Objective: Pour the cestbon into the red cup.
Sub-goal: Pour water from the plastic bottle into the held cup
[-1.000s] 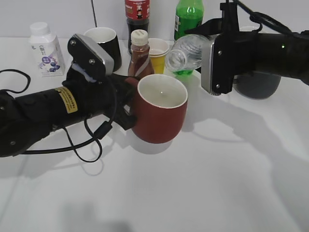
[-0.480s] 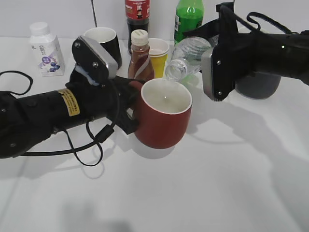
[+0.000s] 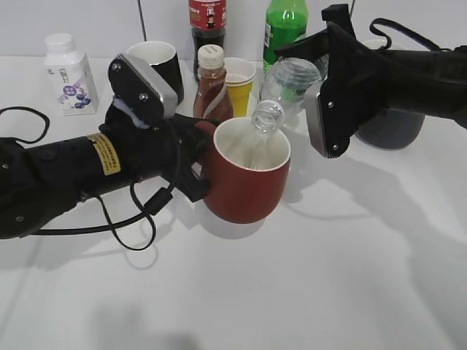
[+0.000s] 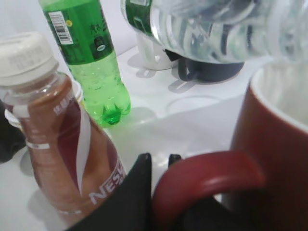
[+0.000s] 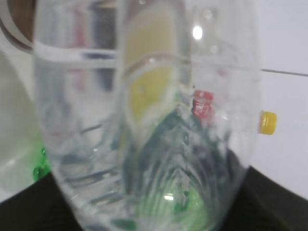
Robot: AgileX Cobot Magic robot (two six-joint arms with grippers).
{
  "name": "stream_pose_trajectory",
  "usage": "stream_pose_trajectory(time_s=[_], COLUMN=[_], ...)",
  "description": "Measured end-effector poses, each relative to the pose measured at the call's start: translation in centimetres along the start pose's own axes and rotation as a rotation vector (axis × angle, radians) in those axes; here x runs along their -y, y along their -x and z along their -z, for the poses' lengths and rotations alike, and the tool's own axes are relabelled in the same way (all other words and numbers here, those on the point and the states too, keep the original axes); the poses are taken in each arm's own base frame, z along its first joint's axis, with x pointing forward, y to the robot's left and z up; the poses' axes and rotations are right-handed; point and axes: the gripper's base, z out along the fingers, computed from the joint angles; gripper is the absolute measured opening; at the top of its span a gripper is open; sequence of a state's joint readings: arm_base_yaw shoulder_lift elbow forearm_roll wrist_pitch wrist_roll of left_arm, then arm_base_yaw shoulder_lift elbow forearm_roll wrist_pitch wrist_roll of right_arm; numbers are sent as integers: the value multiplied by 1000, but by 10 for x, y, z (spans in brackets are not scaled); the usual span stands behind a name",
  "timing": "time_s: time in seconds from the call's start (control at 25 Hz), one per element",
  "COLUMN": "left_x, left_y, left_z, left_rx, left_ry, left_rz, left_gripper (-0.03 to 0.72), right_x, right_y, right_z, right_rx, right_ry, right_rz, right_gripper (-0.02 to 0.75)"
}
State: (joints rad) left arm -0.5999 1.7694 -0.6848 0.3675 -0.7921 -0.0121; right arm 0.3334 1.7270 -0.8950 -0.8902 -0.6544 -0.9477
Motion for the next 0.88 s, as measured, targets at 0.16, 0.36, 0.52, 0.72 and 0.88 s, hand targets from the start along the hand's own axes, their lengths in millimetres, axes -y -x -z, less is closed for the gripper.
stream_pose_trajectory(time_s=[0.16, 0.36, 0.52, 0.72, 0.88], left_x=[0, 1, 4, 5, 5], left_y=[0, 0, -5, -9, -9], left_z=[0, 0, -2, -3, -3], left_rx=[3, -1, -17, -34, -34], left_ry=[0, -12, -36, -44, -46], left_rz=[0, -12, -29, -30, -31], left_gripper=[66, 65, 65, 65, 65], right_x=[1, 1, 1, 1, 1], right_y=[0, 1, 0, 0, 0], right_z=[0, 0, 0, 0, 0], right_rx=[5, 6, 4, 3, 2], right_ry=[-7, -10, -14, -13, -14], right_rz=[14, 29, 54, 64, 89], right_gripper=[474, 474, 474, 474, 474])
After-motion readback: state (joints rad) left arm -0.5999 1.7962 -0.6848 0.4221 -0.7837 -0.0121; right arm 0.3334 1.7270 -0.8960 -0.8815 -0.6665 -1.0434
